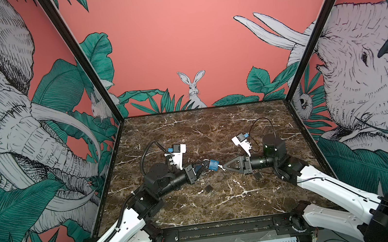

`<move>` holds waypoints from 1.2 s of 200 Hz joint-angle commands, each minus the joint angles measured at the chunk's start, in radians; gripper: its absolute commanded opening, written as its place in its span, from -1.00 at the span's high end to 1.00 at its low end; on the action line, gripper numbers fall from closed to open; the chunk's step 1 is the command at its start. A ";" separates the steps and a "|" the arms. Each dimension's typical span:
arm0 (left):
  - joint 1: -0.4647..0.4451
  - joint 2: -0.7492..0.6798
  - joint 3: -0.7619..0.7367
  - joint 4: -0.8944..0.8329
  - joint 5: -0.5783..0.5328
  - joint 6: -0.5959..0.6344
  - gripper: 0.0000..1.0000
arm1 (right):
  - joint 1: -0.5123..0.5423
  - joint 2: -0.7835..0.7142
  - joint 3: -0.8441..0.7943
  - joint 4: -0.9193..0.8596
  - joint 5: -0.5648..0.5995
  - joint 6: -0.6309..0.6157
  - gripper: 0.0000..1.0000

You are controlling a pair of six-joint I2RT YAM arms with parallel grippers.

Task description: Lock with the key

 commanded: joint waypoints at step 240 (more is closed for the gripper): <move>0.014 0.696 0.322 -0.027 0.273 0.196 1.00 | -0.374 -0.155 -0.101 -0.463 0.317 -0.183 1.00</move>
